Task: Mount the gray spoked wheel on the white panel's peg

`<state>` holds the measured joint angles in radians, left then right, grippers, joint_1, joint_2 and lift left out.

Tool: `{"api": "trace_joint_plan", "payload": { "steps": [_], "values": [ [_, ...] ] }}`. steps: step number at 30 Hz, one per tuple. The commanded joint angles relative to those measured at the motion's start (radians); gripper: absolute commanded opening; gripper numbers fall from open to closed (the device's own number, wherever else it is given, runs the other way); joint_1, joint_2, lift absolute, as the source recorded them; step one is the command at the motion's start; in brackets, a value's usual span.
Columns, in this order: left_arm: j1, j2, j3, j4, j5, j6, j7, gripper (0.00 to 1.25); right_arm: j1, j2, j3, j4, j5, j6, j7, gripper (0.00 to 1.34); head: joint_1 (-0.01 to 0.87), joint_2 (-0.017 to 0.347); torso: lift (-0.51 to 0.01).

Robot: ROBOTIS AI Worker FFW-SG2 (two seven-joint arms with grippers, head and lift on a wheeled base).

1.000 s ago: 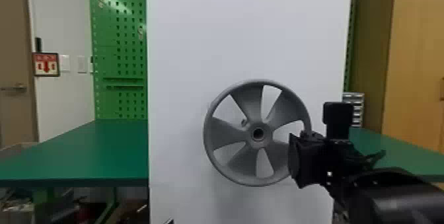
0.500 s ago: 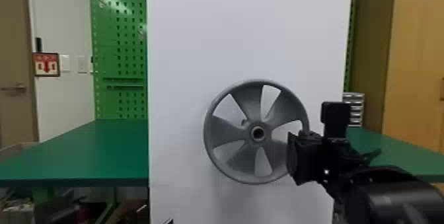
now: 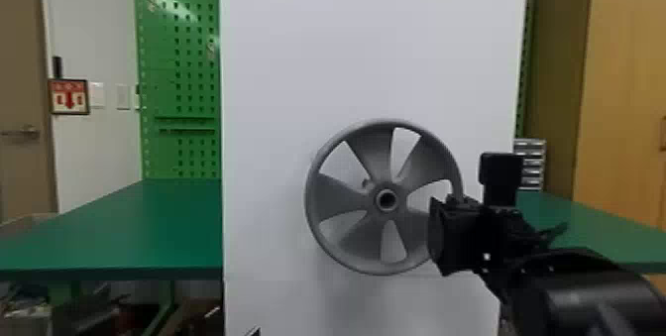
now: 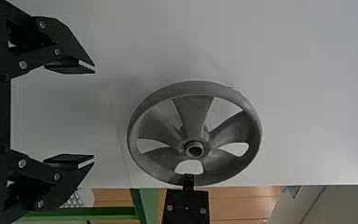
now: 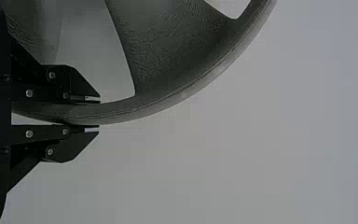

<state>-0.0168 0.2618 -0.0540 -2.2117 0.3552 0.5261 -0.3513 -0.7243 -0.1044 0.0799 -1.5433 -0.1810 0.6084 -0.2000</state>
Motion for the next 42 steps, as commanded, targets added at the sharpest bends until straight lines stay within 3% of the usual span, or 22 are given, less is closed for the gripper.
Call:
{"api": "trace_joint_plan", "payload": {
  "steps": [1, 5, 7, 11, 16, 20, 21, 42],
  "values": [
    [0.000, -0.001, 0.000, 0.000, 0.001, 0.000, 0.000, 0.69, 0.003, 0.000, 0.003, 0.000, 0.000, -0.004, -0.001, 0.12, 0.123, -0.008, -0.397],
    [0.002, 0.001, 0.000, 0.000, -0.001, 0.000, 0.000, 0.69, 0.005, 0.000, 0.004, 0.000, 0.000, -0.009, -0.002, 0.13, 0.123, -0.008, -0.397],
    [0.002, -0.001, 0.000, 0.000, 0.001, 0.000, 0.000, 0.69, 0.006, 0.000, 0.003, 0.000, 0.000, -0.018, -0.004, 0.19, 0.123, -0.008, -0.397],
    [0.002, -0.001, 0.000, 0.000, 0.001, 0.000, 0.000, 0.69, 0.010, 0.000, 0.003, 0.002, 0.000, -0.030, -0.007, 0.61, 0.123, -0.008, -0.397],
    [0.002, -0.001, 0.000, 0.000, 0.001, 0.000, 0.000, 0.69, 0.011, 0.000, 0.000, 0.008, -0.008, -0.041, -0.007, 0.87, 0.123, -0.008, -0.397],
    [0.002, 0.001, 0.000, 0.000, 0.001, 0.000, 0.000, 0.69, 0.011, 0.000, 0.000, 0.011, -0.009, -0.041, -0.006, 1.29, 0.123, -0.008, -0.397],
    [0.002, -0.001, 0.000, 0.000, -0.001, 0.000, 0.000, 0.69, 0.011, 0.000, 0.000, 0.011, -0.012, -0.041, -0.006, 1.34, 0.123, -0.008, -0.397],
    [0.003, 0.001, 0.000, 0.000, -0.002, 0.000, -0.002, 0.69, 0.017, 0.000, 0.000, 0.017, -0.018, -0.055, -0.006, 1.34, 0.123, -0.008, -0.397]
  ]
}}
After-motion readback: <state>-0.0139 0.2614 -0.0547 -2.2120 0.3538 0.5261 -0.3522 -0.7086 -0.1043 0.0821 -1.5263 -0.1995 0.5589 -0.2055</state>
